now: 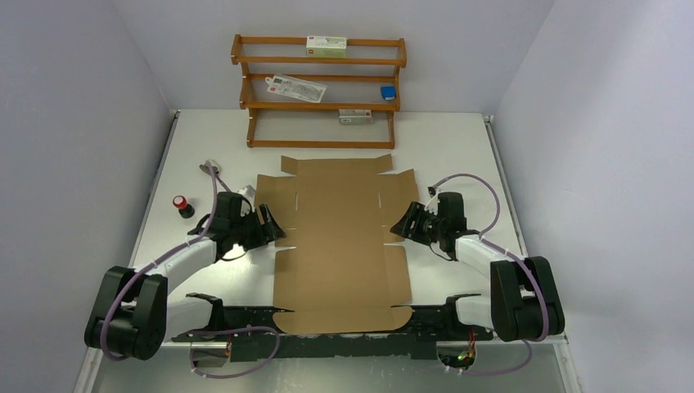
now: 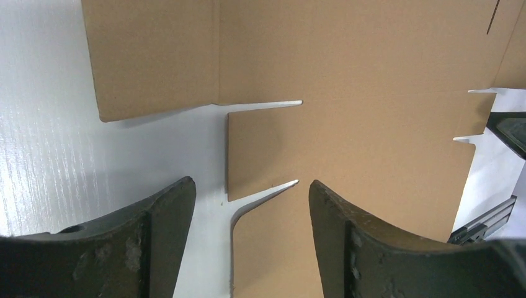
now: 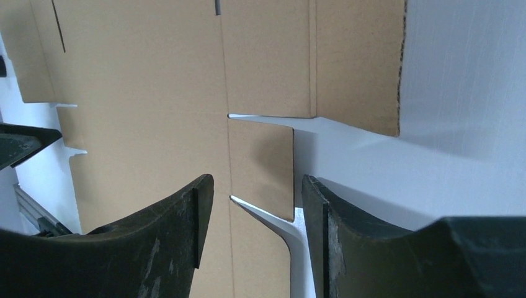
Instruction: Fold the paper box
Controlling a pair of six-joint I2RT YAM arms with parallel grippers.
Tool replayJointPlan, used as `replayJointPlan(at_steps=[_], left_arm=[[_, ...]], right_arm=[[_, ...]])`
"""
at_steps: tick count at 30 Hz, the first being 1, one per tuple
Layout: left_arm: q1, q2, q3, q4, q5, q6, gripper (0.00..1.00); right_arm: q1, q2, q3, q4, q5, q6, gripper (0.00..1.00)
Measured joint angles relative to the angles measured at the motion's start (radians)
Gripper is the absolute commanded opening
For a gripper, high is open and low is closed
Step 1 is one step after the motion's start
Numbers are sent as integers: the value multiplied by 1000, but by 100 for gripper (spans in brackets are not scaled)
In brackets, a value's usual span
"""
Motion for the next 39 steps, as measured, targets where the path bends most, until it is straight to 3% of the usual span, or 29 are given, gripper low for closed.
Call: replayJointPlan(at_steps=[6,17,28,39], left_arm=[[0,11,-8,30,14,-1,65],[0,29,-35,106,26,-16,56],[-4,-22,-47,109,19,-19,33],[-71,-52,-43,98,-9,-19,27]], right_arm=[[0,22,-2,27,-22,0,47],[0,22,-2,29,-34,-8,38],[6,-5,13,-5,-26,-39,26],[58,-62,81,-106,55,-79,21]])
